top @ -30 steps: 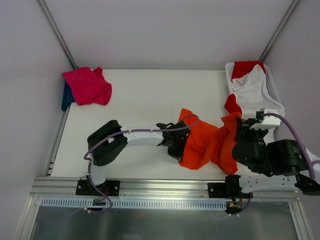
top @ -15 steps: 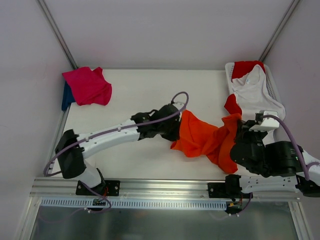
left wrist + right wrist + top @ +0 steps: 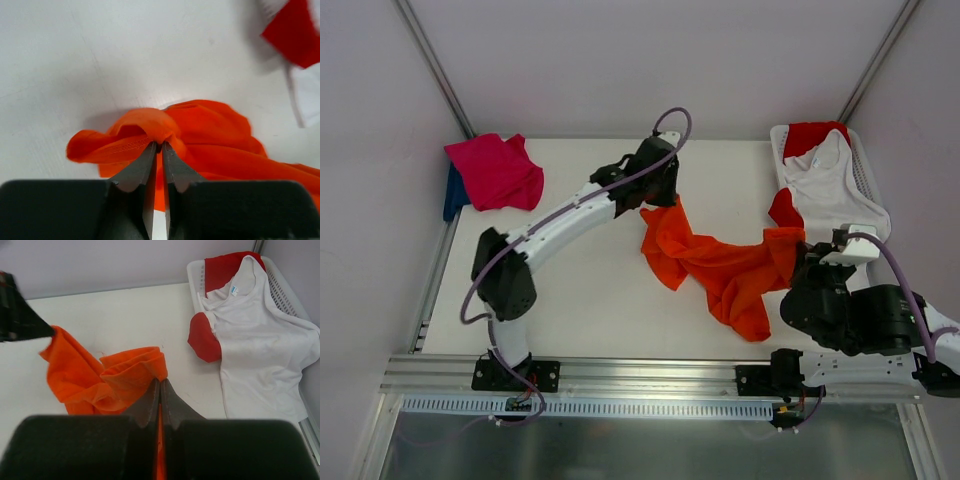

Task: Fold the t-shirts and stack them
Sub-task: Flatten the tshirt out

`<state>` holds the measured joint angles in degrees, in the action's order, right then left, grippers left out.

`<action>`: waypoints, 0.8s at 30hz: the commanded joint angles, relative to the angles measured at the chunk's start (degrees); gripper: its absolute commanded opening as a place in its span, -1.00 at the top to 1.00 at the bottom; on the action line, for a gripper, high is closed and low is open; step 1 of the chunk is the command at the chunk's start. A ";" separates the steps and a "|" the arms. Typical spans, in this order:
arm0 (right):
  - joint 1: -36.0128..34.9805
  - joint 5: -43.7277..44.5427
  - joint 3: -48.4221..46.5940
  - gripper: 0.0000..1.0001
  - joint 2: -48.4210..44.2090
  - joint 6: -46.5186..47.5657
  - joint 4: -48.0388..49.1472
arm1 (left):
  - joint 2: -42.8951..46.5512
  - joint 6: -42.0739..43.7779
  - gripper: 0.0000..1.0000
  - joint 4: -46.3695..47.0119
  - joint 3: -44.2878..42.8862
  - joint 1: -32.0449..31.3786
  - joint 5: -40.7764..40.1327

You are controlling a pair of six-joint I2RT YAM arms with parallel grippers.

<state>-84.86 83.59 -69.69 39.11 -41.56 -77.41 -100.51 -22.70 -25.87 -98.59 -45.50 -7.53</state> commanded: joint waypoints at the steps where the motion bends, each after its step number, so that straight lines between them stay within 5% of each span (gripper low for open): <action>1: 0.48 4.92 0.34 0.99 -0.27 -0.98 -9.25 | -11.59 -0.84 0.79 -2.43 -2.31 1.63 4.09; 3: 0.57 4.56 0.61 0.99 -0.44 -1.07 -9.25 | -16.54 -1.99 0.27 -2.43 -3.01 2.34 6.29; 4: 0.57 4.21 0.78 0.99 -0.53 -1.15 -9.25 | -21.35 -2.43 -0.29 -2.43 -3.36 2.43 6.73; 8: 0.84 3.51 1.22 0.99 -0.27 -1.16 -9.25 | -26.93 -4.89 -0.73 -2.52 -0.92 2.69 7.35; 20: 3.03 5.00 1.05 0.99 4.82 -1.68 -9.34 | -1.02 -7.79 -0.74 -1.03 21.32 0.76 -3.80; 24: 4.17 4.74 0.78 0.99 7.63 -1.94 -9.43 | 11.08 -8.15 -0.73 5.80 31.13 0.67 -7.23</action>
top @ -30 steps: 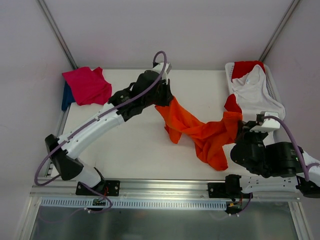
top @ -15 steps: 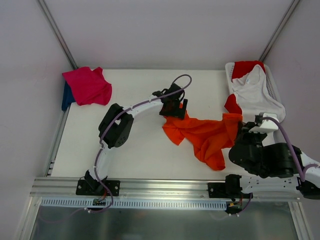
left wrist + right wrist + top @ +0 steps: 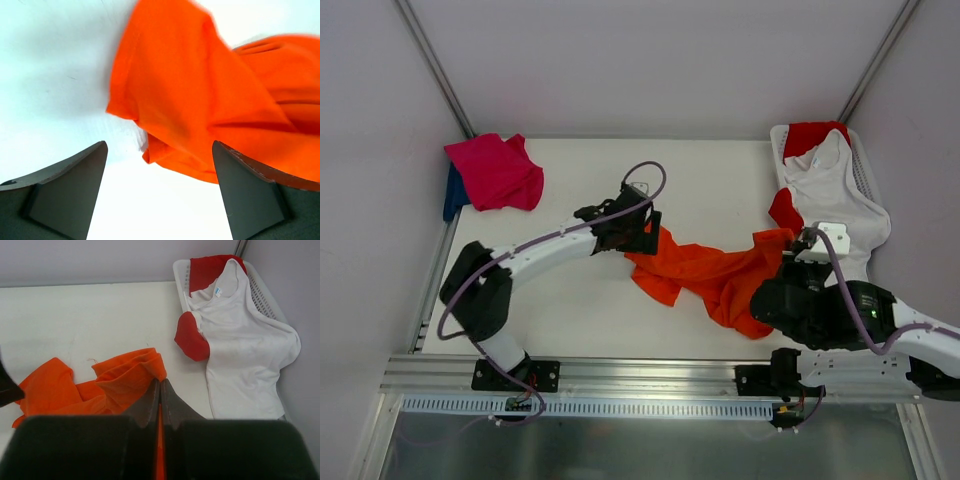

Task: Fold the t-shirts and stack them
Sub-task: Flatten the tshirt out

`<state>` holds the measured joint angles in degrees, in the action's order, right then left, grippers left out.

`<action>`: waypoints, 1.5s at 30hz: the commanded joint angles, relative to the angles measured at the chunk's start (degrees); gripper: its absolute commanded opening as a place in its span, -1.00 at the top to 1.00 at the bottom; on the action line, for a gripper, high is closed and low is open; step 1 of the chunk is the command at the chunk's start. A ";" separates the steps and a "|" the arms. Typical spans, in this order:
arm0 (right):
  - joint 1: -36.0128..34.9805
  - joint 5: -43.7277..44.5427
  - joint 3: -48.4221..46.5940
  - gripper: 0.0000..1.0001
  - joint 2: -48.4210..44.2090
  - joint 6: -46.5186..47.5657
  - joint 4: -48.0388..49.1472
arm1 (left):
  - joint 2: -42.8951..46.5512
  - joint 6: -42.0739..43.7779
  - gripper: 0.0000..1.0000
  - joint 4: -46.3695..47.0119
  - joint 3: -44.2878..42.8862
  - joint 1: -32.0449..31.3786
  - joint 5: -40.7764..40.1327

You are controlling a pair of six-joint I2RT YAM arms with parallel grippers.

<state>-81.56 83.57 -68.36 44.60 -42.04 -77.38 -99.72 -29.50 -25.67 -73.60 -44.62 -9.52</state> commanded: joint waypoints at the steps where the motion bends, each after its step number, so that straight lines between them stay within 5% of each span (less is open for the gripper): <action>1: 1.05 4.59 -0.55 0.99 2.68 -1.46 -9.45 | 12.51 -1.09 -0.73 8.42 8.45 -0.20 -4.81; 5: 2.28 3.62 -0.81 0.99 4.88 -1.81 -9.45 | 21.75 -1.43 -0.74 25.36 18.92 0.06 -2.44; 12: 3.95 2.21 0.50 0.99 2.51 -4.10 -9.45 | 28.69 -8.88 -0.70 41.62 34.03 0.06 7.05; 18: 4.30 0.98 0.95 0.99 4.00 -4.72 -9.45 | 28.62 -18.84 -0.61 58.96 49.68 0.06 3.82; 31: 4.65 -1.48 1.47 0.99 5.94 -5.07 -9.45 | 18.53 -31.05 -0.63 62.58 48.82 -0.12 -10.08; 45: 5.71 -2.53 1.82 0.99 8.49 -4.89 -8.92 | 1.29 -39.06 -0.68 66.36 39.77 -0.29 -7.62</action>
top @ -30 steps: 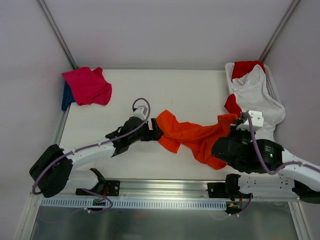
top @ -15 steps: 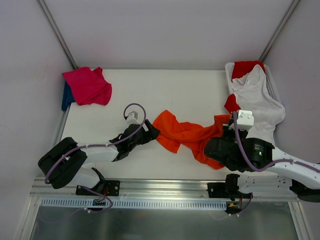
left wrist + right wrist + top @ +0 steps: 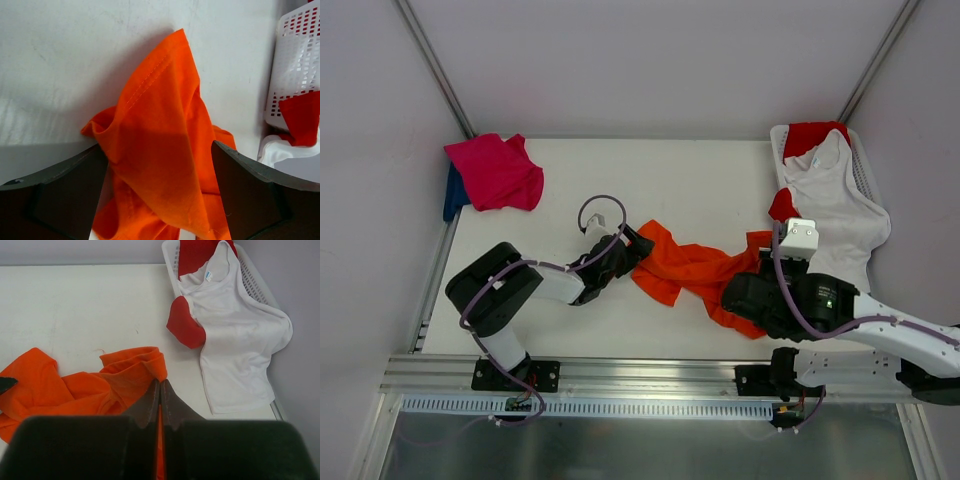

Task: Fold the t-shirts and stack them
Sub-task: Flatten the tshirt out

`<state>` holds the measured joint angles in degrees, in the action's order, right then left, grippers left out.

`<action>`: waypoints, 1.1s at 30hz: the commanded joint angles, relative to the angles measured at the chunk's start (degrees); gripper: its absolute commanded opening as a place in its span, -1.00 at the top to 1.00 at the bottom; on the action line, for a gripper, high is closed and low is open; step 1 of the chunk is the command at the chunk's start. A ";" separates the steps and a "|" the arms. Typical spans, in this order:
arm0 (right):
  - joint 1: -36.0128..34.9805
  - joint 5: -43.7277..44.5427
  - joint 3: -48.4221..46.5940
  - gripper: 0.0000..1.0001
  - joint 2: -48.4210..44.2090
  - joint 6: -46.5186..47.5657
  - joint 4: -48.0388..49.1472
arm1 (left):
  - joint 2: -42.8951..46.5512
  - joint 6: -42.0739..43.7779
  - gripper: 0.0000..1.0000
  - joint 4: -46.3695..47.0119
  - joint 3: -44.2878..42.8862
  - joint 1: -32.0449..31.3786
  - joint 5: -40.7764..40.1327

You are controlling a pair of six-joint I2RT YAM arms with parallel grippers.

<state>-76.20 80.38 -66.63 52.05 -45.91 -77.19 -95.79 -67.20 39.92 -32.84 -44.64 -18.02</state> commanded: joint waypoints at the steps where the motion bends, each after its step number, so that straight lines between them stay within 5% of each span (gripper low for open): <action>1: 0.53 0.57 0.10 0.99 1.29 -1.02 -9.12 | -2.74 -1.27 -0.68 0.86 -1.26 -0.36 1.14; 13: 2.11 -0.49 1.33 0.99 1.56 1.00 -5.78 | -0.54 0.40 -0.67 -1.07 -0.03 -0.36 -0.87; 21: 2.90 -0.92 2.03 0.99 1.82 1.26 -5.52 | 3.14 -6.62 -0.65 -7.14 2.34 -1.59 -9.21; 25: 3.34 -1.28 2.47 0.99 2.00 2.14 -4.03 | 5.26 -9.18 -0.47 -7.05 5.85 -2.03 -13.70; 29: 3.87 -1.89 3.00 0.99 2.00 4.95 -1.48 | 6.14 -8.74 0.02 -4.42 7.96 -2.03 -14.85; 33: 4.31 -2.51 3.35 0.99 1.83 7.32 0.63 | 4.65 -7.69 0.26 -1.70 8.14 -1.94 -13.27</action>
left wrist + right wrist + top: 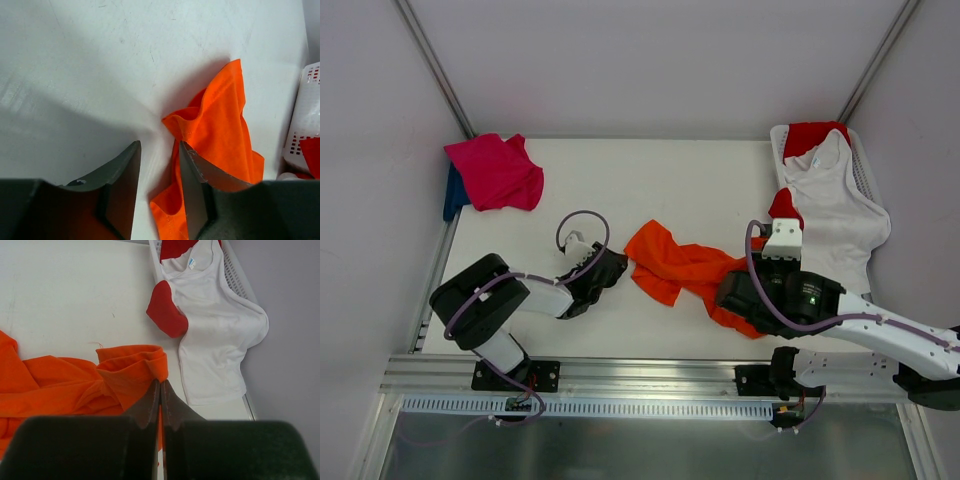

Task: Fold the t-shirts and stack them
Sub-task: Flatten the tshirt out

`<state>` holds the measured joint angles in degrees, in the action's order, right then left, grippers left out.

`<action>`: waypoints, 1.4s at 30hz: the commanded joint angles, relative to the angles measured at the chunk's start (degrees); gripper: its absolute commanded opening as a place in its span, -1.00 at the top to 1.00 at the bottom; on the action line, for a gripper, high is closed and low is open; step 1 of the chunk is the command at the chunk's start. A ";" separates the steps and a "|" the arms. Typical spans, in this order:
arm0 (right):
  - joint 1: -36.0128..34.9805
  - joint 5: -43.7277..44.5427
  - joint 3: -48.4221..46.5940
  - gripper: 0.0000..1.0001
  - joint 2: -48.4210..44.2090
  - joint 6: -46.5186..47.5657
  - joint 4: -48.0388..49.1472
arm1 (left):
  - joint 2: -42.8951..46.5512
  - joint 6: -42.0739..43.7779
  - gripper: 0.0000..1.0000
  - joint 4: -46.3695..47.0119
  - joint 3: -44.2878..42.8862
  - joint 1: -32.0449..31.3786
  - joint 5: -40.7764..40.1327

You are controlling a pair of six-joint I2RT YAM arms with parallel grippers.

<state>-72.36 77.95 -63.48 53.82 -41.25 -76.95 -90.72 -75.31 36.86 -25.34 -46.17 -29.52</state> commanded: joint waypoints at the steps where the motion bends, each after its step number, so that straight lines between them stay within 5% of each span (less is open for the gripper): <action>1: 0.55 -0.08 0.20 0.99 0.05 2.84 0.57 | -0.69 0.60 0.28 2.24 0.56 -0.41 -1.68; 31: 3.89 -2.81 4.07 0.99 -2.93 9.70 8.56 | -9.56 3.85 0.24 7.61 -5.15 0.21 4.29; 42: 5.38 -4.12 5.56 0.99 -3.72 12.25 11.56 | -12.20 5.26 0.44 8.58 -6.56 0.73 5.43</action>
<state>-67.31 73.82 -58.19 50.76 -30.30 -66.70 -101.21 -72.34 46.09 -31.18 -46.02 -25.32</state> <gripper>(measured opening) 0.008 0.292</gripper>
